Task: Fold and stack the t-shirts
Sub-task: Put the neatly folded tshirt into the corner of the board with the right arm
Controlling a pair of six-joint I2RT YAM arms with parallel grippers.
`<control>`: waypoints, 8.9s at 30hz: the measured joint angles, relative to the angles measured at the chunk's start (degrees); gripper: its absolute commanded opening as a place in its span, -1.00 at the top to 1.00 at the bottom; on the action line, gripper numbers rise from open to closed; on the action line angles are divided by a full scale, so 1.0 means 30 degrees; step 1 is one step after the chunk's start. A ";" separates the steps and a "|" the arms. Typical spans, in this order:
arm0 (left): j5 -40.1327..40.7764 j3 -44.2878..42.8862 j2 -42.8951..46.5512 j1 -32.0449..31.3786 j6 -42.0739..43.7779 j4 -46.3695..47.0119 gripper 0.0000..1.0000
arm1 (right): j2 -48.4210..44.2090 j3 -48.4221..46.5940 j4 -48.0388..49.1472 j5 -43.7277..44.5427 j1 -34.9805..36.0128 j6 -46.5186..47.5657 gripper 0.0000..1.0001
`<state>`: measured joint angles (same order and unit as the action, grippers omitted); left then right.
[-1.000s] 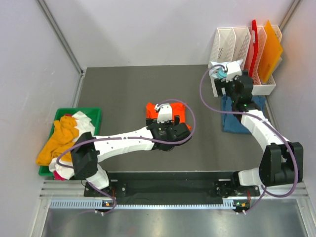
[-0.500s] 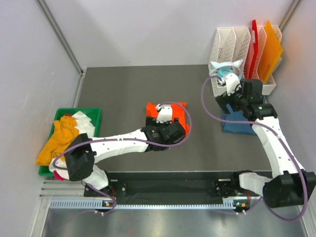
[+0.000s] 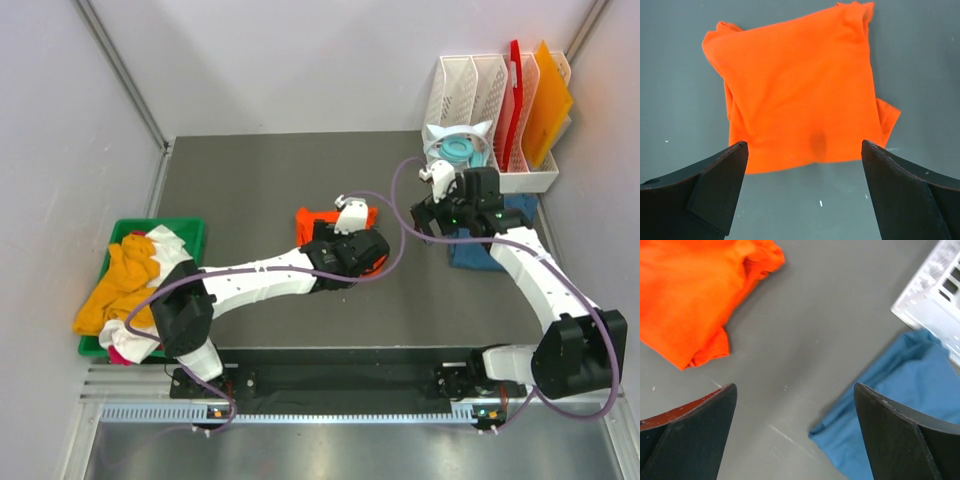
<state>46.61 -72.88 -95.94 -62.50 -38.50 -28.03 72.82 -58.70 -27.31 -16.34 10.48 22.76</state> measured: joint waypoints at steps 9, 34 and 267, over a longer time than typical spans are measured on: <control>-0.1770 0.0255 -0.0080 0.4954 0.0109 0.1443 -0.68 | -0.0080 0.0605 0.2608 0.0729 0.3031 -0.1253 -0.04; -0.3286 -0.1421 -0.1333 0.1035 0.0168 0.2193 -0.61 | -0.2033 0.3067 0.6594 0.6783 0.3031 0.2237 -0.74; -0.2739 0.6958 0.2841 0.3337 -0.6186 -0.0670 -0.49 | 0.2448 -0.2339 -0.0634 0.3854 -0.7497 -0.1428 1.00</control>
<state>38.39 -52.01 -87.42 -52.49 -57.06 -30.04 80.16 -65.71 -29.21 -4.78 -12.01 18.48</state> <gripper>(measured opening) 0.743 0.039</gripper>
